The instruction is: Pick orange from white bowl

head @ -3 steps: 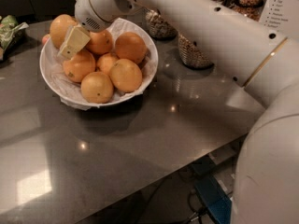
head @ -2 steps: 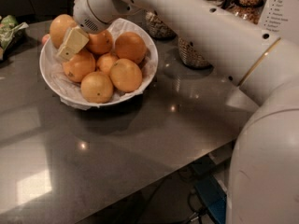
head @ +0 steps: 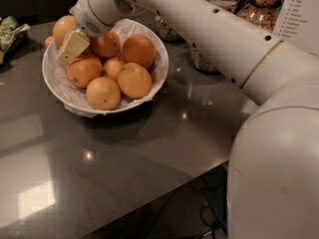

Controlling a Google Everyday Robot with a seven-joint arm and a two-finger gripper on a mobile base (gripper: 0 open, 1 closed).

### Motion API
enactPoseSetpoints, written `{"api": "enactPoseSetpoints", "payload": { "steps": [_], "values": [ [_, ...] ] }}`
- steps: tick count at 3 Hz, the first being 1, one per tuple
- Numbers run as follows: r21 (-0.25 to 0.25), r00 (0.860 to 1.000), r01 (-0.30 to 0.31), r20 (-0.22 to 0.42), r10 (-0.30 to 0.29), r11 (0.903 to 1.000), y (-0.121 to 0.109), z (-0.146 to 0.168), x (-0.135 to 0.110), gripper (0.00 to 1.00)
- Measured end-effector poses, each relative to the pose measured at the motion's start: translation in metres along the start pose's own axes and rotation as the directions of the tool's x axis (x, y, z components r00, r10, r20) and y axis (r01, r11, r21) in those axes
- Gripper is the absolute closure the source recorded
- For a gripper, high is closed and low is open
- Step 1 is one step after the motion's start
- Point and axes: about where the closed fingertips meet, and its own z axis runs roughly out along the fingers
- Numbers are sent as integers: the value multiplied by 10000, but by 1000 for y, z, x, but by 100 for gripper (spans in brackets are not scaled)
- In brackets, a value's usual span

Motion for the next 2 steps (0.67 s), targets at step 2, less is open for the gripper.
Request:
{"api": "enactPoseSetpoints", "payload": {
  "steps": [2],
  "values": [
    [-34,10000,7,6,-7,10000,0,1,0,66]
  ]
}}
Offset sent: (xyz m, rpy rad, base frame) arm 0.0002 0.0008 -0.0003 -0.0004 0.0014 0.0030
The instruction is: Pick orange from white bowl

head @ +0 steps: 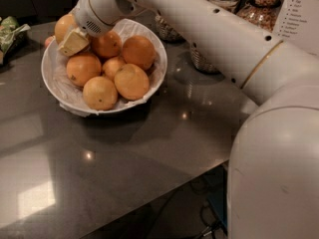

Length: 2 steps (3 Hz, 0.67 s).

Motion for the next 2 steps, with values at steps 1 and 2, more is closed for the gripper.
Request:
{"api": "enactPoseSetpoints", "payload": {
  "steps": [1,2],
  "values": [
    [-1,10000,0,0,0,10000,0,0,0,89],
    [0,10000,0,0,0,10000,0,0,0,100]
  ]
}}
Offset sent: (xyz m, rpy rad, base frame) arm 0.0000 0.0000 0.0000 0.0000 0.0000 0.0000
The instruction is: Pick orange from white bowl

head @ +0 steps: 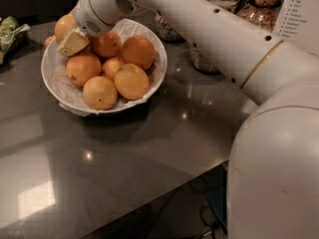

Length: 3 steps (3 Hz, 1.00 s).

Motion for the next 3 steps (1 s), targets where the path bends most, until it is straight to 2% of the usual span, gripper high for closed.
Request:
{"api": "enactPoseSetpoints", "payload": {
  "steps": [1,3],
  "values": [
    [2,10000,3,6,-3,10000,-1,-2,-3,100],
    [716,9961,533,670,-581,9960,-3,-50,-11,100]
  ]
}}
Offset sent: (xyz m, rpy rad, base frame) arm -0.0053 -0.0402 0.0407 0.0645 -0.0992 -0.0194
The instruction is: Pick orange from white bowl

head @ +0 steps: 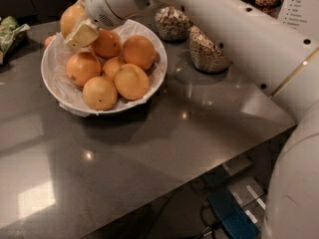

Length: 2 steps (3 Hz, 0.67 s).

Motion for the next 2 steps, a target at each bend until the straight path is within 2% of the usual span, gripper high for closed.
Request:
{"api": "enactPoseSetpoints", "payload": {
  "steps": [1,2],
  "values": [
    [141,9987,281,418,-286,9995,3,-22,-3,100],
    [65,9957,568,724,-571,9984,10,-42,-6,100]
  ]
}}
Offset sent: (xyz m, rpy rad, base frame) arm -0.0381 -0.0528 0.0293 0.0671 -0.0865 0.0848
